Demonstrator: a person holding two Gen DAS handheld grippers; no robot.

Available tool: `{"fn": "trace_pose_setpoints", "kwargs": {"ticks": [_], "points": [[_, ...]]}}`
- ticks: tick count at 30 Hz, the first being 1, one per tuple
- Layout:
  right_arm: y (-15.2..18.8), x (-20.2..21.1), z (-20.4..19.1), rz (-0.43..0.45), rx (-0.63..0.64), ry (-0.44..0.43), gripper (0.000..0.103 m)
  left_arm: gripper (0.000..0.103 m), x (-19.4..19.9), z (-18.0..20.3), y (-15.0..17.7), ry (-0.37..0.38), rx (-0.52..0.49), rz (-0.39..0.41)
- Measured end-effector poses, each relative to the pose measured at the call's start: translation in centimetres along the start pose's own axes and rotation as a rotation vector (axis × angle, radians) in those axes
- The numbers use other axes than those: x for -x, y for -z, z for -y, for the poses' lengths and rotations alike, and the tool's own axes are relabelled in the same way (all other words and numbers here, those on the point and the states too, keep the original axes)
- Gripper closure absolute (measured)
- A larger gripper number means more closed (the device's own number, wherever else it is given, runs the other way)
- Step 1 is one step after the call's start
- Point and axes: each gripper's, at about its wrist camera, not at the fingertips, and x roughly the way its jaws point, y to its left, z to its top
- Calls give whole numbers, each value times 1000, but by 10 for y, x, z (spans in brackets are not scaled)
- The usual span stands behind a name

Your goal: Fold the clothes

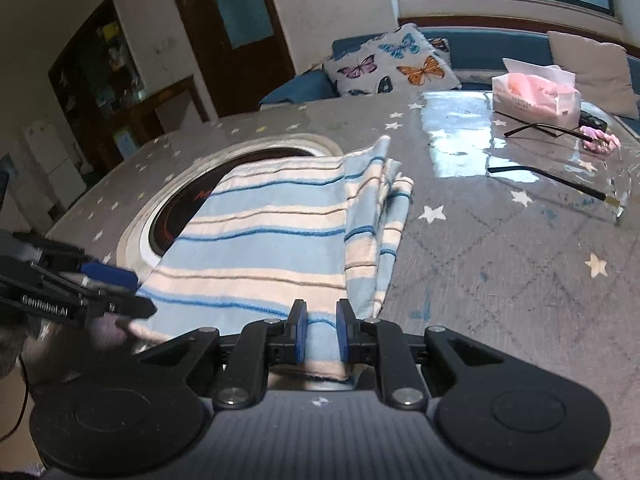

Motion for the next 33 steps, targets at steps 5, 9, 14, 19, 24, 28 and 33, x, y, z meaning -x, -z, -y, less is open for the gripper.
{"fn": "trace_pose_setpoints", "kwargs": {"ticks": [5, 9, 14, 19, 24, 28, 33], "points": [[-20, 6, 0, 35, 18, -7, 87, 42, 10, -3, -13, -1, -3, 46], [-43, -5, -1, 88, 22, 0, 86, 42, 4, -6, -31, -17, 12, 73], [-65, -33, 3, 104, 4, -1, 86, 44, -11, -11, -52, -17, 66, 83], [-67, -56, 15, 76, -27, 30, 86, 51, -23, -10, -71, -12, 73, 108], [-63, -61, 30, 63, -88, 18, 87, 62, -38, -13, -88, -16, 97, 102], [-71, -57, 26, 98, -72, 9, 86, 66, -44, -11, -98, 15, 99, 132], [-75, -70, 32, 81, -95, 20, 85, 71, -66, -17, -108, -11, 123, 118]]}}
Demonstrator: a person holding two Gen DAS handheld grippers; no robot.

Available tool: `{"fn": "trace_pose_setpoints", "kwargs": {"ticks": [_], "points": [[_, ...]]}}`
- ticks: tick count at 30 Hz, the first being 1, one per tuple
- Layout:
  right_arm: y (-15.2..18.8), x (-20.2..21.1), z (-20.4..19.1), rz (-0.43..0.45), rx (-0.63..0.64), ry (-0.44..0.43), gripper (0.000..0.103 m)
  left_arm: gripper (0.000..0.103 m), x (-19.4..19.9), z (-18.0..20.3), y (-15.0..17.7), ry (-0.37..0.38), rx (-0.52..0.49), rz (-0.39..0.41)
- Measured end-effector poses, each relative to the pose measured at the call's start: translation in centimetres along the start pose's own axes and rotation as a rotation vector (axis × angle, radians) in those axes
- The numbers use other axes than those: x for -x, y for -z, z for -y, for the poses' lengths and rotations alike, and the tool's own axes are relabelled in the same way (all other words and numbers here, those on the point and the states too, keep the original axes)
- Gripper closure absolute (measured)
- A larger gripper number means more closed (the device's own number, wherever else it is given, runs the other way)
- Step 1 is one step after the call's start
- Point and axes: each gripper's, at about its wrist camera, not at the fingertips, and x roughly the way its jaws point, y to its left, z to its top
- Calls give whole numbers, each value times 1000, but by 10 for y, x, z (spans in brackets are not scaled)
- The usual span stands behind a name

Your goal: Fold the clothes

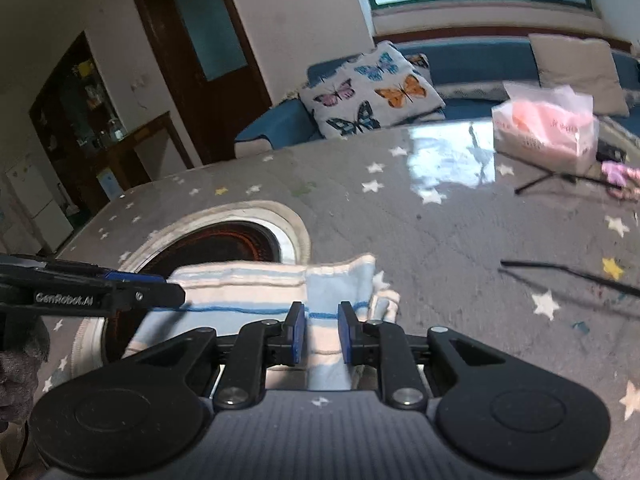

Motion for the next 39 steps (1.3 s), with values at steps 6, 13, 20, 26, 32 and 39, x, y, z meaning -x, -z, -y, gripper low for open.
{"fn": "trace_pose_setpoints", "kwargs": {"ticks": [6, 13, 20, 26, 32, 39], "points": [[4, -4, 3, -8, -1, -6, 85, 76, -15, -17, 2, -23, 30, -15], [2, 6, -7, 7, 20, -7, 82, 76, 4, -15, 3, -33, 15, 9], [15, 21, -52, 10, 176, -52, 73, 61, 25, -6, 13, -16, -19, 19], [49, 22, -105, -43, 367, -117, 62, 48, 38, -5, 25, -26, -26, 20], [83, 31, -142, -44, 482, -162, 57, 39, 44, -7, 38, -36, -18, 9], [103, 35, -160, -32, 538, -158, 56, 38, 47, -3, 47, -27, -15, -3]]}}
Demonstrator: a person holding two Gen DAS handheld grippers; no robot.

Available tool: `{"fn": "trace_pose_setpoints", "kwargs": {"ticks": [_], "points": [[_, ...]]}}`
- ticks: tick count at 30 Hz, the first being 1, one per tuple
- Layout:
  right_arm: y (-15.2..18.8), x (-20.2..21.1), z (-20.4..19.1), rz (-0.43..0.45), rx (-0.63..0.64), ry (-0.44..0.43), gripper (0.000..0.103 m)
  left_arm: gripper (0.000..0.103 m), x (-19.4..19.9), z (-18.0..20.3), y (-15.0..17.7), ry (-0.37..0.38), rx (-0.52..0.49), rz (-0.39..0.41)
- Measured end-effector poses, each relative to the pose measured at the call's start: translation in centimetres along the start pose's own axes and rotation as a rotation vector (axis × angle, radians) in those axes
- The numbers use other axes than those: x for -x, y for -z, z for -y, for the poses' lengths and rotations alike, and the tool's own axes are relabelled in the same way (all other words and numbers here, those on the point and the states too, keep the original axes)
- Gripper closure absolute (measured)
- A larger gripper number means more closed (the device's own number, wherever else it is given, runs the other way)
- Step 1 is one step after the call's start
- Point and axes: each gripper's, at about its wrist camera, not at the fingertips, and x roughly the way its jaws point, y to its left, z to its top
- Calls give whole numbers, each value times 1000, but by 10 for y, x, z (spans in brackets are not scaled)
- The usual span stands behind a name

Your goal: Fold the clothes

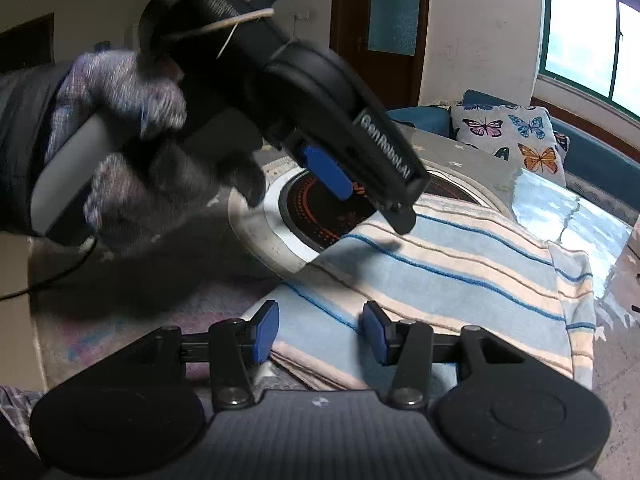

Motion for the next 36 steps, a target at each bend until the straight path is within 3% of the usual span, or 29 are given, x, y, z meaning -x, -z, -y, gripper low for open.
{"fn": "trace_pose_setpoints", "kwargs": {"ticks": [3, 5, 10, 16, 21, 27, 30, 36], "points": [[-3, 11, 14, 11, -86, -28, 56, 38, 4, -2, 3, 6, 13, 6], [-4, 23, 28, 30, -129, 3, 56, 38, 4, -5, 5, 3, 27, 2], [-1, 49, 77, 79, -269, 137, 56, 39, 3, -5, 13, 14, 45, -16], [11, 50, 129, 79, -445, 274, 56, 40, 2, -1, 17, 31, 56, -24], [29, 35, 159, 43, -606, 237, 56, 42, -2, -1, 19, 38, 63, -36], [37, 30, 161, 44, -635, 222, 60, 52, -6, -1, 20, 50, 74, -50], [36, 29, 160, 41, -638, 205, 73, 60, -8, -1, 19, 63, 82, -54], [35, 27, 158, 45, -686, 180, 87, 86, -9, -5, 20, 53, 99, -47]]}}
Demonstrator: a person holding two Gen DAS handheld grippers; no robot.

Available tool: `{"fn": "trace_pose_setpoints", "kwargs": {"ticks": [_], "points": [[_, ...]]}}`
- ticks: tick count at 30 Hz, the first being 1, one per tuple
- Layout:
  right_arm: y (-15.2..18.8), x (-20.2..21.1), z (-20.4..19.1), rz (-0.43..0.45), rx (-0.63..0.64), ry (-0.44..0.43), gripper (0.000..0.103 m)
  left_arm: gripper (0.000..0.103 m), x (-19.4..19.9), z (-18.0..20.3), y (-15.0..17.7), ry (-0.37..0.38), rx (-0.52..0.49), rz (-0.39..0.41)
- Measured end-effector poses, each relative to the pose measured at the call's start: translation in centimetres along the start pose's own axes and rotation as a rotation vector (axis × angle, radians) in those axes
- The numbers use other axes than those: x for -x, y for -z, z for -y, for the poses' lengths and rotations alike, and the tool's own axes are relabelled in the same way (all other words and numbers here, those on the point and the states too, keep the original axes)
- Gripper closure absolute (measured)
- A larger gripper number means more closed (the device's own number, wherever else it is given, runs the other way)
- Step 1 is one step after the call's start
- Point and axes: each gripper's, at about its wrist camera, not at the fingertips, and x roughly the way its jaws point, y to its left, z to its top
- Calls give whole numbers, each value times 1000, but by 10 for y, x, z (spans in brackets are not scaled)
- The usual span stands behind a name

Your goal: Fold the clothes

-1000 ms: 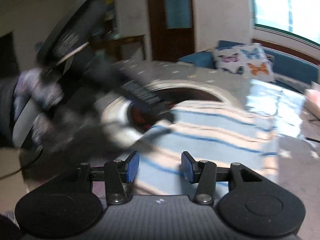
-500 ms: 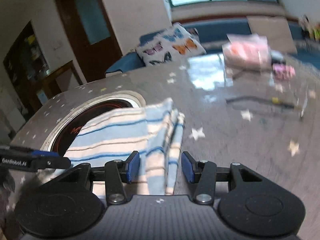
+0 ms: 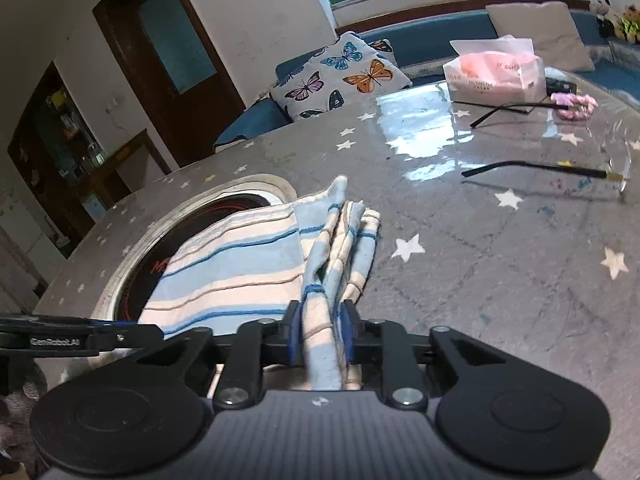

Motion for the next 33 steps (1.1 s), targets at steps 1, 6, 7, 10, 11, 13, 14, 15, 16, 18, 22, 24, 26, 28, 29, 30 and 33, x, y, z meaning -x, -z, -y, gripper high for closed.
{"fn": "trace_pose_setpoints", "kwargs": {"ticks": [1, 6, 7, 10, 11, 13, 14, 15, 16, 18, 22, 24, 26, 28, 29, 30, 33], "points": [[1, 1, 0, 1, -11, -6, 88, 90, 2, -2, 0, 0, 4, 4], [3, 11, -14, 8, -4, -30, 90, 95, 21, -14, 5, 1, 22, 43], [3, 14, -20, 9, 9, -41, 90, 95, 25, -17, 6, 0, 27, 49], [2, 17, -40, 5, 40, -77, 90, 95, 40, -31, 13, -7, 51, 68], [1, 17, -46, 4, 49, -86, 90, 95, 45, -37, 16, -10, 62, 74], [-1, 15, -65, -1, 81, -110, 90, 96, 57, -52, 23, -18, 90, 88], [-1, 14, -73, -4, 92, -120, 91, 96, 65, -60, 26, -22, 103, 96], [-2, 10, -86, -10, 111, -135, 91, 96, 71, -68, 29, -28, 115, 105], [-3, 7, -95, -14, 125, -144, 91, 96, 78, -76, 31, -38, 127, 115], [-5, -1, -117, -27, 148, -177, 91, 96, 94, -95, 34, -59, 151, 138], [-13, -25, -163, -48, 195, -241, 91, 96, 124, -134, 31, -123, 186, 191], [-18, -40, -186, -58, 211, -270, 91, 96, 135, -153, 26, -156, 205, 212], [-23, -57, -212, -71, 221, -303, 91, 96, 145, -172, 21, -195, 220, 231], [-28, -71, -231, -80, 224, -329, 91, 96, 149, -191, 15, -231, 238, 242], [-31, -79, -240, -85, 227, -339, 91, 96, 150, -200, 12, -245, 247, 245], [-32, -89, -250, -89, 234, -346, 91, 96, 150, -208, 8, -258, 254, 247], [-36, -114, -272, -97, 242, -365, 91, 96, 147, -230, -1, -296, 276, 246]]}}
